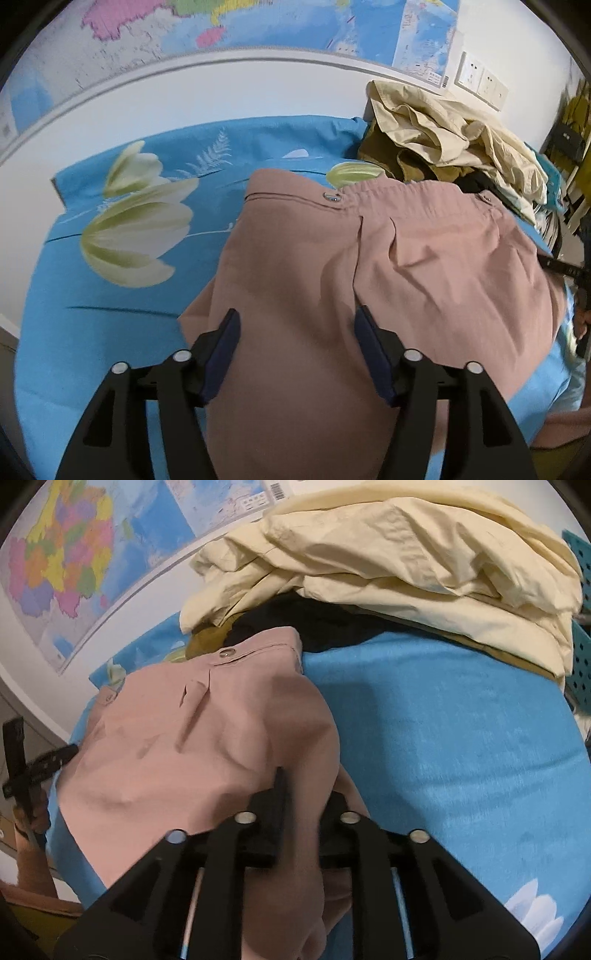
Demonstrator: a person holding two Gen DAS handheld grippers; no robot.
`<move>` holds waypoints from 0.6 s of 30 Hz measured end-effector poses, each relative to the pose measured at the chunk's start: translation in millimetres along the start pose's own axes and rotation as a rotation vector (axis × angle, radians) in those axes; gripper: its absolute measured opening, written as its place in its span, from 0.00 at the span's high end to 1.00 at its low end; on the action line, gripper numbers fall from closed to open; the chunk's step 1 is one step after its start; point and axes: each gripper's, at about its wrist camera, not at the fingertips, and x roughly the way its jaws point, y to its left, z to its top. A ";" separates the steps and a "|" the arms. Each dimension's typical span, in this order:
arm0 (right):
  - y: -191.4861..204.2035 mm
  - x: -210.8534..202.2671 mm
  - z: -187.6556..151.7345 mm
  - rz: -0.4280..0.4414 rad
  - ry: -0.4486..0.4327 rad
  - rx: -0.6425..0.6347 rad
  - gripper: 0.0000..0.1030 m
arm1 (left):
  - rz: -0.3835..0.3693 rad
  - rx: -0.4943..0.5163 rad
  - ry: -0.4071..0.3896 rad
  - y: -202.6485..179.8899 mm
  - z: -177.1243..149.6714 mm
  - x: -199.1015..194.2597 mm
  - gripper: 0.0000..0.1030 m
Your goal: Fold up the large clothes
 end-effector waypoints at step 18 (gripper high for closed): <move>32.8 -8.6 -23.6 -0.029 0.016 -0.091 0.75 | 0.064 -0.055 0.041 24.0 -24.8 8.2 0.38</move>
